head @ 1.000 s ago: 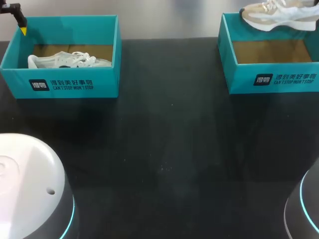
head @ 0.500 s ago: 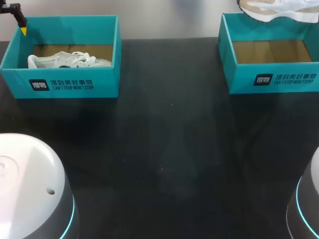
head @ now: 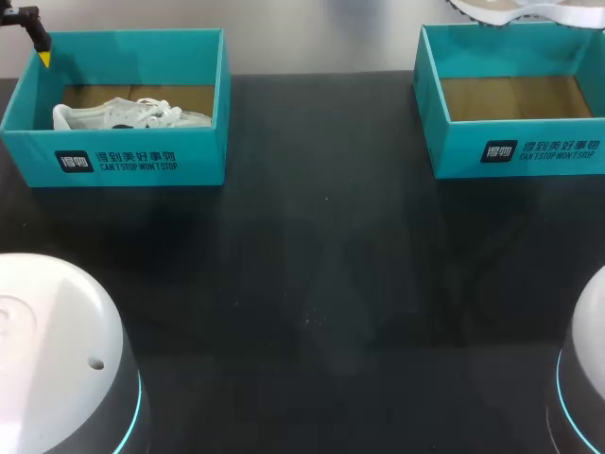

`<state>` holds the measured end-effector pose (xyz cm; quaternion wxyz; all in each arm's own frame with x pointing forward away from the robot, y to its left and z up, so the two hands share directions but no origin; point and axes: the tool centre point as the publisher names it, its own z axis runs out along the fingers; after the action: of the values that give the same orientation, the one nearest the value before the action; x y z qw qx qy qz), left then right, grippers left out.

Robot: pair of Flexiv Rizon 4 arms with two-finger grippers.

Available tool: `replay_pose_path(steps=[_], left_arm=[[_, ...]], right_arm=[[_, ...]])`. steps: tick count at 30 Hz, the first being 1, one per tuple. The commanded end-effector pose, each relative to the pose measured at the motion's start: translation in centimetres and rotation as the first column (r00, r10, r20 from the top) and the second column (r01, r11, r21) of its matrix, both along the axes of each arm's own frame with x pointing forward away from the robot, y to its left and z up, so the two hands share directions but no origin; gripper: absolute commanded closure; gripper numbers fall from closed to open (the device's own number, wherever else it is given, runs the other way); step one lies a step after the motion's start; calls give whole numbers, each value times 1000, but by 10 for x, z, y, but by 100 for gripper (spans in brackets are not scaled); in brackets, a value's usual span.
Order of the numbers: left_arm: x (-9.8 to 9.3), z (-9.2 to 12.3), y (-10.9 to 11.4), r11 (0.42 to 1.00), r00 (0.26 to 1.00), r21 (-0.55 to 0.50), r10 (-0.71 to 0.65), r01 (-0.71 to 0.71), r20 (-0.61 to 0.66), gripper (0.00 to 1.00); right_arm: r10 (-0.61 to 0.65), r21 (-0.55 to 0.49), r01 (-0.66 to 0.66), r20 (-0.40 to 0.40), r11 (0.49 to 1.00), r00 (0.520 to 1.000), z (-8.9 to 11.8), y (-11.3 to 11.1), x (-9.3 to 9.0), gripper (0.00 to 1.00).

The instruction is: Take the shoe out of the shoebox, open the shoe tongue, remove and reinsert the insole, then place the shoe into the shoebox

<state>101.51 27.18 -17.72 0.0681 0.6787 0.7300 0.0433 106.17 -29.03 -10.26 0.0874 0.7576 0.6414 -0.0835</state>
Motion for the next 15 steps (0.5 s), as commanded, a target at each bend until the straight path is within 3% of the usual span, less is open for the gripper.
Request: replay_pose_path(steps=[1, 8, 15], left_arm=[[-2, 0, 0, 1000, 1000, 2, 0, 0, 2, 0], [-2, 0, 0, 1000, 1000, 2, 0, 0, 2, 0], [-2, 0, 0, 1000, 1000, 2, 0, 0, 2, 0]], right_arm=[[37, -33, -32, 153, 999, 988, 15, 15, -47, 100], [67, -66, -58, 133, 996, 989, 14, 41, -81, 100], [65, -47, -60, 121, 997, 990, -1, 76, -114, 100]])
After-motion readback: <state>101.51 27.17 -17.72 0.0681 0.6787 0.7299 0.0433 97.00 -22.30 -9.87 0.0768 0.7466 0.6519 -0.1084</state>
